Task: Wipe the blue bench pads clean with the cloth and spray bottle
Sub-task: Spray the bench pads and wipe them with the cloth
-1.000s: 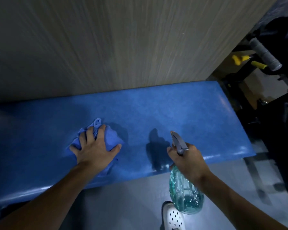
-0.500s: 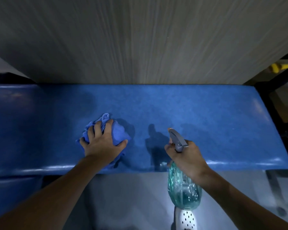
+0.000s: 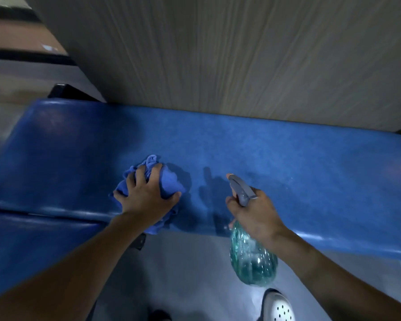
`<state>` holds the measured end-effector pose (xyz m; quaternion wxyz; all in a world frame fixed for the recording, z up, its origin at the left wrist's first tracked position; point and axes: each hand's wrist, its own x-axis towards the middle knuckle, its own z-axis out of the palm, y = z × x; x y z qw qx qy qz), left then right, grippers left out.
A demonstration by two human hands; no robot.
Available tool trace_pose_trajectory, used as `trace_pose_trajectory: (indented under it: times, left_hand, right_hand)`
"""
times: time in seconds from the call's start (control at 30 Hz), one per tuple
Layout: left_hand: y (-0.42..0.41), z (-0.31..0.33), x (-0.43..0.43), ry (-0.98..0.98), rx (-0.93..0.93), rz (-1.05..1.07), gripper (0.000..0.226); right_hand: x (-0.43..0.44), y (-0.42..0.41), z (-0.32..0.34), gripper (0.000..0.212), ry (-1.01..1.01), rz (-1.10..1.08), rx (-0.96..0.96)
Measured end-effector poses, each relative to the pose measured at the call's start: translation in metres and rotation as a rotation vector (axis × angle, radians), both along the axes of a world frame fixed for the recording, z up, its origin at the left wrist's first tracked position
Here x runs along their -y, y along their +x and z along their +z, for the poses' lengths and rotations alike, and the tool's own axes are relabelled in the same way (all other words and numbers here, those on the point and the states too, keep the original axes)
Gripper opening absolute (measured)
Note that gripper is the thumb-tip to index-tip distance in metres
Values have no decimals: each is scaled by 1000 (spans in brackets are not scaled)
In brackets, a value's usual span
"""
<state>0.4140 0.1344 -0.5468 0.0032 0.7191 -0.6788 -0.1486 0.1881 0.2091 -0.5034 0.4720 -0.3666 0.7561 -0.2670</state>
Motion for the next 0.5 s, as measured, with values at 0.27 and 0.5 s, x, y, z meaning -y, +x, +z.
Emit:
trace_pose_trajectory:
  times: [0.27,0.5]
  left_hand:
    - [54,1,3,6,-24,50,83]
    - [103,0,4,10,-54,113,82]
  right_hand:
    - [22,50,7,12,6,47,24]
    - [45,98,9,20,-5,167,-5]
